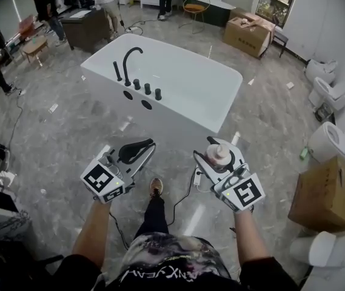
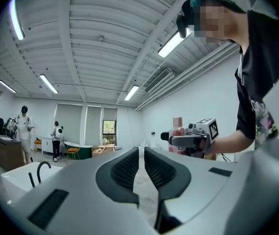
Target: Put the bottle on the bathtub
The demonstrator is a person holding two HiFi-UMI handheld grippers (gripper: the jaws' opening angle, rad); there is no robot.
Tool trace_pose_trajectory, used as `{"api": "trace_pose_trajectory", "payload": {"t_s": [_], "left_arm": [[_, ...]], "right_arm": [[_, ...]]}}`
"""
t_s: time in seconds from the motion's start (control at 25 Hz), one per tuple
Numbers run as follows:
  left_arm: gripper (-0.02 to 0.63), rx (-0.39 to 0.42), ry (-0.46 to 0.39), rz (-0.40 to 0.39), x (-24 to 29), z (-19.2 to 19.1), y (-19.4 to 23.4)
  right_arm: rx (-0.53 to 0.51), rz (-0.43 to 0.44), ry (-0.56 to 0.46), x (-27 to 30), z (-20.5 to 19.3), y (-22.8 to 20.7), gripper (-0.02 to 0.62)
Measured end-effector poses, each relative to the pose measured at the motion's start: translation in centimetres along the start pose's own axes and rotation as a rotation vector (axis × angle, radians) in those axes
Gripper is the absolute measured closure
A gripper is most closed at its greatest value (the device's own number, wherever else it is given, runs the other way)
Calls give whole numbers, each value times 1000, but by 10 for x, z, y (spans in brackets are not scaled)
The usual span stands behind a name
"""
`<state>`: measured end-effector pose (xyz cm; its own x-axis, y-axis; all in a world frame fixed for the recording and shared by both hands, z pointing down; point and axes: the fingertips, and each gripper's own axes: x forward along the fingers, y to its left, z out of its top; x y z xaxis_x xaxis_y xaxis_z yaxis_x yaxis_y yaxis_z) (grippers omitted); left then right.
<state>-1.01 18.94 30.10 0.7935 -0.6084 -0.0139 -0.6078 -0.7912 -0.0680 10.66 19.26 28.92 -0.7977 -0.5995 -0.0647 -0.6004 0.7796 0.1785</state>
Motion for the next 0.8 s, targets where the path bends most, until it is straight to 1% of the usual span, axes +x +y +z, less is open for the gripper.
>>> {"api": "trace_pose_trajectory", "payload": {"t_s": [0.2, 0.52, 0.72, 0.8], "left_arm": [[557, -14, 5, -8, 27, -7, 71], [557, -52, 12, -34, 69, -24, 164], [555, -40, 22, -52, 94, -32, 223], [555, -47, 19, -64, 103, -36, 246]], "right_arm": [[-3, -3, 5, 63, -12, -41, 394], [19, -12, 41, 144, -36, -99, 394], [25, -17, 60, 198, -44, -133, 394], [29, -24, 65, 220, -49, -146, 394]]}}
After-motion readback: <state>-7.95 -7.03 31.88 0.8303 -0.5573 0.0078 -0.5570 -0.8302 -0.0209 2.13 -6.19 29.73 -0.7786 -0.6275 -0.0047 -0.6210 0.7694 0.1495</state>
